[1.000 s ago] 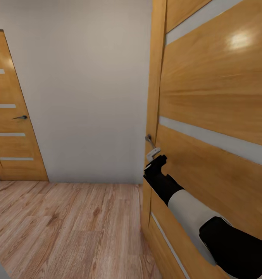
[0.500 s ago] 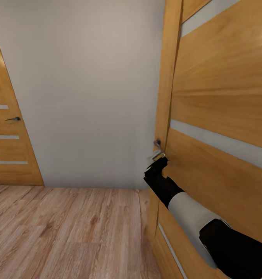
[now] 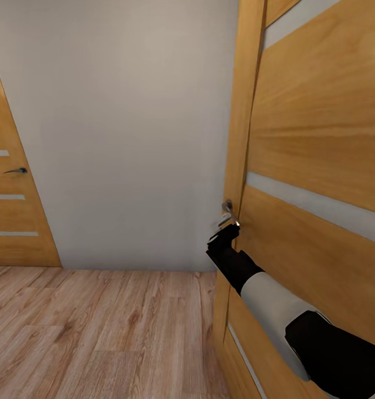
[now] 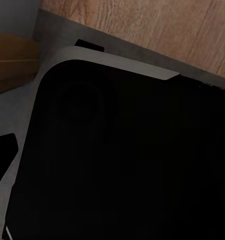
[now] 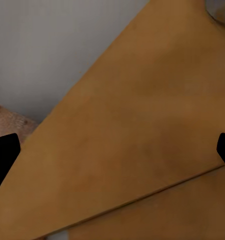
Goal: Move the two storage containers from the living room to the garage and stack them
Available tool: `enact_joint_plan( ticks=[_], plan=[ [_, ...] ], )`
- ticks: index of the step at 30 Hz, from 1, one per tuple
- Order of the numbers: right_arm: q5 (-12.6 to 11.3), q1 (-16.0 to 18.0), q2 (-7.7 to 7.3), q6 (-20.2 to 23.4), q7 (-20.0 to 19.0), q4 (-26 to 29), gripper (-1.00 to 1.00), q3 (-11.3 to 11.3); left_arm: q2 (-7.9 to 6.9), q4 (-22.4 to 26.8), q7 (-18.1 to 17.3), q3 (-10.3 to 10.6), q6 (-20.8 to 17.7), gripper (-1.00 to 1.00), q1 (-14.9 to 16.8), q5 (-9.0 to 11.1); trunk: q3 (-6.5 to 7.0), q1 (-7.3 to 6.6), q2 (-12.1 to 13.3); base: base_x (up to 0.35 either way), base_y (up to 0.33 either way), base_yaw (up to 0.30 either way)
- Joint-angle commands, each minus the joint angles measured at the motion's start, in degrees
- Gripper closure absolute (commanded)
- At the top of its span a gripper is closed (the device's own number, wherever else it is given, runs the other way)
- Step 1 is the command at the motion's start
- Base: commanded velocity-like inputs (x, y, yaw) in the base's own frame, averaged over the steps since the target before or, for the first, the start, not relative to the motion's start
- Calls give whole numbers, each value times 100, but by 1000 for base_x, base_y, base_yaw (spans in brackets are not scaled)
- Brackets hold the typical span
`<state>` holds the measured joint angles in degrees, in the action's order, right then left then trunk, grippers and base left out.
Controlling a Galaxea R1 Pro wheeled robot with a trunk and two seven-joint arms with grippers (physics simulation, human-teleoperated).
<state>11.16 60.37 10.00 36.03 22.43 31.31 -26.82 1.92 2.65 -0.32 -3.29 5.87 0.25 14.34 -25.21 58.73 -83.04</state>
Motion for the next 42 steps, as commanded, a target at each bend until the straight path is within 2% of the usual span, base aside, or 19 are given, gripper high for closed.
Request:
enact_joint_plan(
  ticks=[1, 9, 36, 37, 42],
  plan=[
    [229, 45, 0, 95, 42, 6, -100, -29, 2, -2, -3, -31, 15, -100, 1, 8, -5, -1, -4, 0, 0, 0],
    [231, 43, 0, 84, 51, -2, -100, 419, 2, -2, -3, -31, 13, -100, 1, 8, -5, -1, -4, 0, 0, 0],
    [263, 41, -8, 91, 53, -2, -100, 476, 2, -2, -3, -31, 17, -100, 1, 8, -5, -1, -4, 0, 0, 0],
    [259, 43, -174, 106, 92, -2, -100, 478, 2, -2, -3, -31, 17, -100, 1, 8, -5, -1, -4, 0, 0, 0],
    [240, 44, -376, 120, 110, -2, -100, 484, 2, -2, -3, -31, 17, -100, 1, 8, -5, -1, -4, 0, 0, 0]
  ],
)
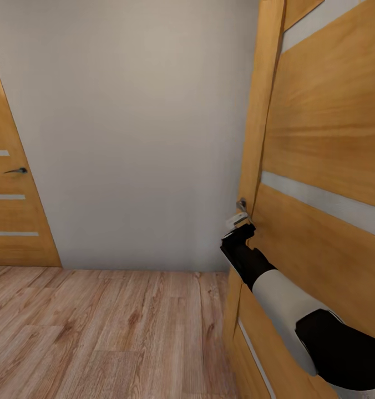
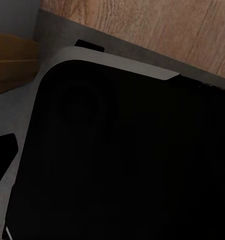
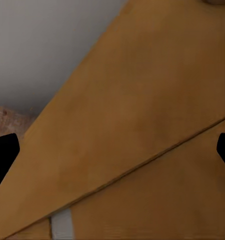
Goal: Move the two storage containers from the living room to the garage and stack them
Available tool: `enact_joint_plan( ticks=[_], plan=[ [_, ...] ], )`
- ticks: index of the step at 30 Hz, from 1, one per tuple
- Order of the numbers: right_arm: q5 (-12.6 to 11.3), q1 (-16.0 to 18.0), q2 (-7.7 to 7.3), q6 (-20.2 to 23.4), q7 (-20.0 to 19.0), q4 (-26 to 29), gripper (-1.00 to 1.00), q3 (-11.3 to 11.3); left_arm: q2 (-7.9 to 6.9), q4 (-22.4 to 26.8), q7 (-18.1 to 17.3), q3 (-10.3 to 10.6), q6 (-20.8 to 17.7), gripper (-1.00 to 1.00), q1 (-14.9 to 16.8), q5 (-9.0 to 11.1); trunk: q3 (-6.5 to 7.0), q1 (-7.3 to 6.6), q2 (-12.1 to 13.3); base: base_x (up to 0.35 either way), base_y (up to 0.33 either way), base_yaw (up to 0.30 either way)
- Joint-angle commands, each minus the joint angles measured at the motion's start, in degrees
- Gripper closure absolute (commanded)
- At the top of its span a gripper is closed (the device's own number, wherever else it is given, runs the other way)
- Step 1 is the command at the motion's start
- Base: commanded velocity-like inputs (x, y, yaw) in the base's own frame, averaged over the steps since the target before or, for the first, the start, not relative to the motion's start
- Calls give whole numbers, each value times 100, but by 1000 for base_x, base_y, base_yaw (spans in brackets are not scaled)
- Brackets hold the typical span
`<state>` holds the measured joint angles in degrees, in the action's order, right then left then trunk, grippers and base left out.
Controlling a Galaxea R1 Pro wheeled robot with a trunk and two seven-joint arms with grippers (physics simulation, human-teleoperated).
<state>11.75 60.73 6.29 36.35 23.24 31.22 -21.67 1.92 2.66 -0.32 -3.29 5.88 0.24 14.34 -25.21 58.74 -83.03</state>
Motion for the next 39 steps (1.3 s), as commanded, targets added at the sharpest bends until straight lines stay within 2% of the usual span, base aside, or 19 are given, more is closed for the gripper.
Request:
enact_joint_plan(
  ticks=[1, 14, 16, 19, 27, 32, 39],
  plan=[
    [177, 9, -73, 90, 30, 7, -100, -31, 2, -2, -3, -31, 16, -100, 2, 8, -5, -1, -4, 0, 0, 0],
    [161, 9, -419, 75, 22, 0, -100, -20, 2, -2, -3, -31, 16, -100, 2, 8, -5, -1, -4, 0, 0, 0],
    [161, 9, -473, 75, 23, -1, -100, 35, 2, -2, -3, -31, 14, -100, 2, 8, -5, -1, -4, 0, 0, 0],
    [167, 9, -614, 53, 17, 2, -100, 343, 2, -2, -3, -31, 12, -100, 2, 8, -5, -1, -4, 0, 0, 0],
    [170, 9, -689, 36, 14, 4, -100, 462, 2, -2, -3, -31, 15, -100, 2, 8, -5, -1, -4, 0, 0, 0],
    [167, 9, -841, 24, 0, 2, -100, 470, 2, -2, -3, -31, 17, -100, 2, 8, -5, -1, -4, 0, 0, 0],
    [162, 9, -866, 20, -3, 3, -100, 471, 2, -2, -3, -31, 17, -100, 2, 8, -5, -1, -4, 0, 0, 0]
  ],
)
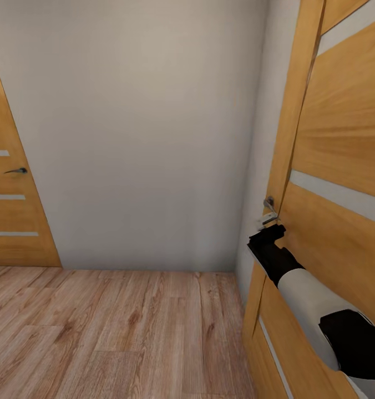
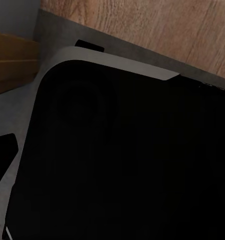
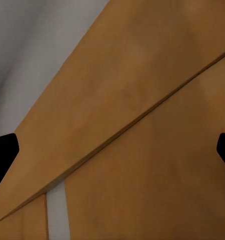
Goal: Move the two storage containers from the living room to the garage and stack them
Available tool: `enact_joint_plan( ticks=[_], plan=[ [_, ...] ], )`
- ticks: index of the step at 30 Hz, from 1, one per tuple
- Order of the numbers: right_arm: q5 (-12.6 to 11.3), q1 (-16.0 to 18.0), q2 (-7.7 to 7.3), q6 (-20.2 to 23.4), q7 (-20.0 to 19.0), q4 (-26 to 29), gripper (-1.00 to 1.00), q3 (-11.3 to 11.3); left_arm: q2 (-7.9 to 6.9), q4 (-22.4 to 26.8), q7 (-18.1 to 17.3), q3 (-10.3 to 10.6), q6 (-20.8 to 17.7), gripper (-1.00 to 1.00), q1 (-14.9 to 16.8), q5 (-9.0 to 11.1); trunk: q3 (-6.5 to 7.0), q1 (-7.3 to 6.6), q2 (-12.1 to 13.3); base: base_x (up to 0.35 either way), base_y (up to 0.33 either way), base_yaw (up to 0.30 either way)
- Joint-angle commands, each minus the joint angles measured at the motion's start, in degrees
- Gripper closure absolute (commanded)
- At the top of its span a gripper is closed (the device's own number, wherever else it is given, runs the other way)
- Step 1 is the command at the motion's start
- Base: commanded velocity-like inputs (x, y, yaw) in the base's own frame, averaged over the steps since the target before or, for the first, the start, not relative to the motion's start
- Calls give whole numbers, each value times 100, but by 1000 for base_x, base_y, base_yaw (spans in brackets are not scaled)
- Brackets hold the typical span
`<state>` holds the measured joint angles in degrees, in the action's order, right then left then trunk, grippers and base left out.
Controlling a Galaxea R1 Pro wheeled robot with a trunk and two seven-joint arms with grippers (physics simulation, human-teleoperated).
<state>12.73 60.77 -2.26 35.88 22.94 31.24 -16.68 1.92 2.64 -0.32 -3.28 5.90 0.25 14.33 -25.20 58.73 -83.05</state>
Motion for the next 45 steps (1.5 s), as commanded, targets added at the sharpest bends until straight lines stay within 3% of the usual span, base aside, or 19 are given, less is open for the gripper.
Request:
enact_joint_plan(
  ticks=[1, 10, 16, 17, 18, 26, 28, 30, 33, 34, 35, 40, 44, 45],
  plan=[
    [64, 5, -11, 67, 26, 0, -100, -28, 2, 0, -3, -32, 13, -100, 1, 9, -6, 0, -3, 0, 0, 0],
    [63, 5, -68, 73, 21, 0, -100, -20, 2, 0, -3, -32, 14, -100, 1, 9, -6, 0, -3, 0, 0, 0],
    [64, 5, 28, 133, 41, 3, -100, -30, 2, 0, -3, -32, 14, -100, 1, 9, -6, 0, -3, 0, 0, 0],
    [58, 5, 274, 144, 43, -11, -100, -28, 2, 0, -3, -32, 14, -100, 1, 9, -6, 0, -3, 0, 0, 0],
    [58, 5, 399, 145, 47, -28, -100, -28, 2, 0, -3, -32, 11, -100, 1, 9, -6, 0, -3, 0, 0, 0],
    [62, 5, 920, 126, 52, -316, -100, -34, 2, 0, -3, -32, 13, -100, 1, 9, -6, 0, -3, 0, 0, 0],
    [56, 5, 1225, 38, 31, -540, -100, -23, 2, 0, -3, -32, 9, -100, 1, 9, -6, 0, -3, 0, 0, 0],
    [-4, 5, 1225, -164, -66, -791, -100, 1, 2, 0, -3, -32, 11, -100, 1, 8, -6, 0, -3, 0, 0, 0],
    [-400, 5, 1225, -566, -390, -1286, -100, 69, 2, 0, -3, -32, 13, -100, 1, 8, -6, 0, -3, 0, 0, 0],
    [-695, 5, 1225, -816, -649, -1630, -100, 86, 2, 0, -3, -32, 12, -100, 1, 8, -6, 0, -3, 0, 0, 0],
    [-1138, 4, 1225, -1325, -1286, -2272, -100, 98, 2, 0, -3, -32, 12, -100, 1, 8, -6, 0, -3, 0, 0, 0],
    [-1462, -4, 1211, -1853, -2048, -3016, -100, 103, 2, 0, -3, -32, 15, -100, 1, 9, -6, 0, -3, 0, 0, 0],
    [-1776, -36, 1059, -2203, -2310, -3260, -100, 104, 2, 0, -3, -32, 12, -100, 1, 9, -6, 0, -3, 0, 0, 0],
    [-1848, -100, 956, -2552, -2354, -3298, -100, 104, 2, 0, -3, -32, 9, -100, 1, 9, -6, 0, -3, 0, 0, 0]
  ],
)
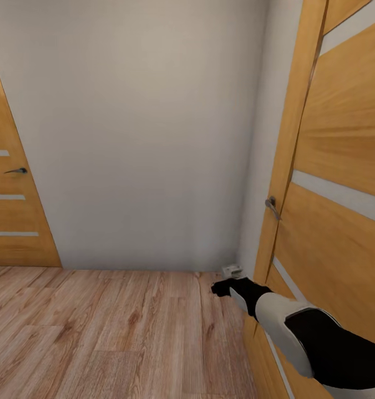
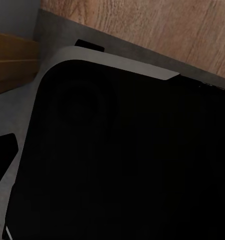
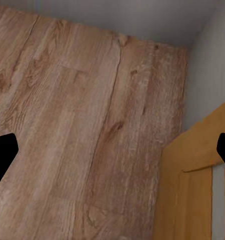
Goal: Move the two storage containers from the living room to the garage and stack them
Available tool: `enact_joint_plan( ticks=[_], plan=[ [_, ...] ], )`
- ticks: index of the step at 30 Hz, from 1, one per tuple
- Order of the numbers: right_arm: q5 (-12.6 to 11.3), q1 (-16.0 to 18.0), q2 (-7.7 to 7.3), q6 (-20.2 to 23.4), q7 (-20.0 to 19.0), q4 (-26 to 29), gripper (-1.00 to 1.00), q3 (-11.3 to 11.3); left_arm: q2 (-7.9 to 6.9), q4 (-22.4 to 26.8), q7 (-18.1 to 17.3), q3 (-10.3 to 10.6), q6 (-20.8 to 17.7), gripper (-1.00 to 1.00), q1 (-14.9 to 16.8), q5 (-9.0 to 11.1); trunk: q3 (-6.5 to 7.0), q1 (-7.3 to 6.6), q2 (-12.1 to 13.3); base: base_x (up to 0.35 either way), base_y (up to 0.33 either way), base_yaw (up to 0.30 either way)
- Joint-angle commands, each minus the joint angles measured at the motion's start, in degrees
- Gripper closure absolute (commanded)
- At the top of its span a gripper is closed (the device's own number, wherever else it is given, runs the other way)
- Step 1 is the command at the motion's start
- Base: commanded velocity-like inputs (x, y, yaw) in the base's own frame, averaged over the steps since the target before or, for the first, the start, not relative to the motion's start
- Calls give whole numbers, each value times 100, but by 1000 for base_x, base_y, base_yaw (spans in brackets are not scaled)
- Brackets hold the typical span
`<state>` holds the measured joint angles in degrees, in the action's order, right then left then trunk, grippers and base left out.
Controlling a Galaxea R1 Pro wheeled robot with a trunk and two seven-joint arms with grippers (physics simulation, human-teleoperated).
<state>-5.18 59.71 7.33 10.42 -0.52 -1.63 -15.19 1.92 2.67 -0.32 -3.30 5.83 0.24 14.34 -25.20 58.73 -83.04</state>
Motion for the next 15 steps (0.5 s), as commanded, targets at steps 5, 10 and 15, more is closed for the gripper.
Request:
enact_joint_plan(
  ticks=[5, 10, 15],
  plan=[
    [-78, -702, -76, -596, -18, -21, -100, -46, 2, -3, -3, -30, 21, -100, 3, 8, -6, 0, -4, 0, 0, 0],
    [-74, -1447, -218, -899, -18, -22, -100, -46, 2, -3, -3, -30, 23, -100, 3, 7, -6, 0, -4, 0, 0, 0],
    [-83, -1623, -296, -1003, -16, -29, -100, -46, 2, -3, -3, -30, 23, -100, 3, 8, -6, 0, -4, 0, 0, 0]
  ],
)
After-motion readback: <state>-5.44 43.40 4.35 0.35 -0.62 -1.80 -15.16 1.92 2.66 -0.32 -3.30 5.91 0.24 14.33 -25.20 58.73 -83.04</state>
